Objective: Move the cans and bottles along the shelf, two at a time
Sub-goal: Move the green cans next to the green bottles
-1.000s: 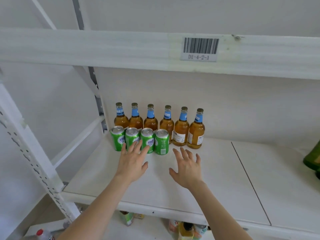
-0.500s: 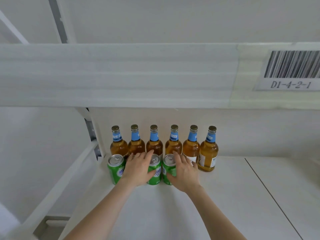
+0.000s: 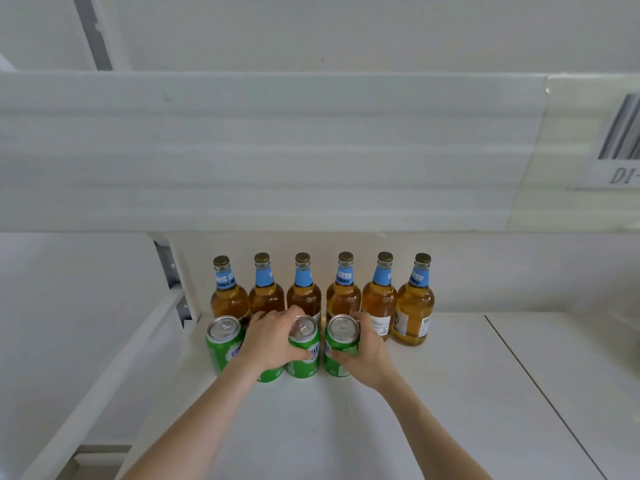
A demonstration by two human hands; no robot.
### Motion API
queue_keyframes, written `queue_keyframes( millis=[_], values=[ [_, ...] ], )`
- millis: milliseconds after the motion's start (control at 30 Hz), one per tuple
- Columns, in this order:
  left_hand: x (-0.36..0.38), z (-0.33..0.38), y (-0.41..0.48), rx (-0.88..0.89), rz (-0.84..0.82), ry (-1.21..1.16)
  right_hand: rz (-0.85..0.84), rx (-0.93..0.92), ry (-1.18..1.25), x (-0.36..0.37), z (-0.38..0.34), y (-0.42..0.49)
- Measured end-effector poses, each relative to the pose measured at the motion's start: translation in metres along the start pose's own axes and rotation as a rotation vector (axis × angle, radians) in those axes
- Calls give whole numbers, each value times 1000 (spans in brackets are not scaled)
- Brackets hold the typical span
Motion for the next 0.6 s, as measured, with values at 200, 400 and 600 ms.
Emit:
queue_keyframes(
  millis=[200,400,600],
  values=[
    [0,14,-16,81,96,25,39,20,95,-6,12,-20],
    [2,30,-39,70,166,-56,66,78,164,-21,24,-41],
    [9,43,-60,-98,189,-448,112,126,262,-41,28,-64]
  ],
)
Point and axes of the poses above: each hand's wrist, its own y-axis towards the middle knuckle, its own x-axis out of the palm, z = x × y, the point moved 3 cm from there along y, towards the middle knuckle, and after that the axes turned 6 degrees about x, right-handed, at the moved point
